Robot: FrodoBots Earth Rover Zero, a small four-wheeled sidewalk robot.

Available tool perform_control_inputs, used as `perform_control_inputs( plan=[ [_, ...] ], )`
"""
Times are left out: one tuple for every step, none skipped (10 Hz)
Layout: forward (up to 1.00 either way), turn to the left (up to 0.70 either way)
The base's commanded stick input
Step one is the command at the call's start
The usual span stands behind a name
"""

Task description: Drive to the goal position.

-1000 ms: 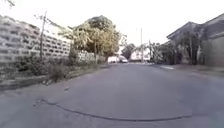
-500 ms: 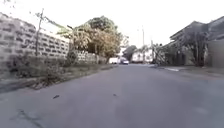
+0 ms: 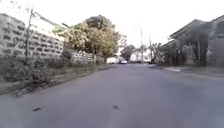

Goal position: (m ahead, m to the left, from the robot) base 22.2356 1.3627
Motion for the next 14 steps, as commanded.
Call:
perform_control_inputs(
  plan=[
    [1.0,0.0],
    [1.0,0.0],
    [1.0,0.0],
    [1.0,0.0],
    [1.0,0.0],
    [1.0,-0.14],
    [1.0,-0.4],
    [1.0,-0.4],
    [1.0,0.0],
    [1.0,0.0],
    [1.0,-0.01],
    [1.0,-0.37],
    [1.0,-0.4],
    [1.0,-0.14]
  ],
)
